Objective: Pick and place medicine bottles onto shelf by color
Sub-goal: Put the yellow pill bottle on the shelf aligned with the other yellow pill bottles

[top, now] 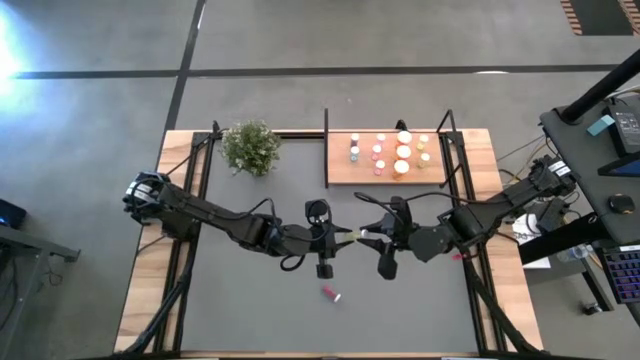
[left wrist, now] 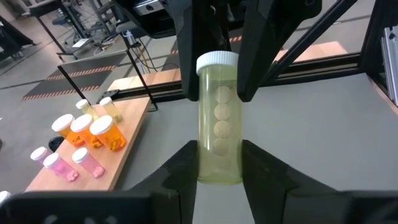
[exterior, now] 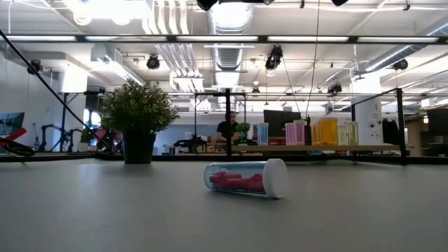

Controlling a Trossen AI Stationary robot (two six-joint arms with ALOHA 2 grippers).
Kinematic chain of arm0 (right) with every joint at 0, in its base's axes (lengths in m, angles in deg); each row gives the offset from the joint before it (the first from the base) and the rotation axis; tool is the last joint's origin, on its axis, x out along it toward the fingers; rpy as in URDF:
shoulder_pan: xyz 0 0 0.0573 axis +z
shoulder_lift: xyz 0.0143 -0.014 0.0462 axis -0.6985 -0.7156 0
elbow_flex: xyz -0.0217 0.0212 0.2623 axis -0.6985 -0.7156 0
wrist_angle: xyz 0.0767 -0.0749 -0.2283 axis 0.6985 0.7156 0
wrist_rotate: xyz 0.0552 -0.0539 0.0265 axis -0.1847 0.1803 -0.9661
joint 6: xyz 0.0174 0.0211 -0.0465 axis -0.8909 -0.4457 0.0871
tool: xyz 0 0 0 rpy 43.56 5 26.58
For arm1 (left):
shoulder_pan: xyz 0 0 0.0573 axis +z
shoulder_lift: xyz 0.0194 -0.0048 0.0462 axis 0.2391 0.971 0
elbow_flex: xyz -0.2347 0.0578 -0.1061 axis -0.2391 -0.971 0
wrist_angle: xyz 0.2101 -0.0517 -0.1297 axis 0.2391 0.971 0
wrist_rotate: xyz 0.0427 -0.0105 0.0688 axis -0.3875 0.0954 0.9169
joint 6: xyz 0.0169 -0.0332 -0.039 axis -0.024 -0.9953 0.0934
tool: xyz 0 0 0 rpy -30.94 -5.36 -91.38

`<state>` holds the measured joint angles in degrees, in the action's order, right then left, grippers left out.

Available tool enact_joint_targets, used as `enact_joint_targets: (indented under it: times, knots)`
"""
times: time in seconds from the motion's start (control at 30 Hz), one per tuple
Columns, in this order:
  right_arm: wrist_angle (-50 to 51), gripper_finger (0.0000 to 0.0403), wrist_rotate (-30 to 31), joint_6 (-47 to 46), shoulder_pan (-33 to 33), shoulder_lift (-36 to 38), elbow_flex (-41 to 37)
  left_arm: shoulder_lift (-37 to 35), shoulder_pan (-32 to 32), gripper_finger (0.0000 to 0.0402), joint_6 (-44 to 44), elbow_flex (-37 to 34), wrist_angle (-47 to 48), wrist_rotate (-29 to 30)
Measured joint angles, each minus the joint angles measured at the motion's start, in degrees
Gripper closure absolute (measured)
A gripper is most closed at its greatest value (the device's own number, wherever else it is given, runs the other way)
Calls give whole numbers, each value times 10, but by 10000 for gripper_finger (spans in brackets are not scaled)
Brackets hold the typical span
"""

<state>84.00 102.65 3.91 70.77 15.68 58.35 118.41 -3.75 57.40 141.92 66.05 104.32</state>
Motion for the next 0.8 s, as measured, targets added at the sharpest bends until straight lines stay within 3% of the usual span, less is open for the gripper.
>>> enact_joint_targets:
  times: [0.47,0.8]
  knots:
    - [45,292,-7,-6,-28,4,4,-1,5,202,-2,0,11,1]
    - [297,292,-30,-121,-128,45,18,-12,31,191,-2,0,61,0]
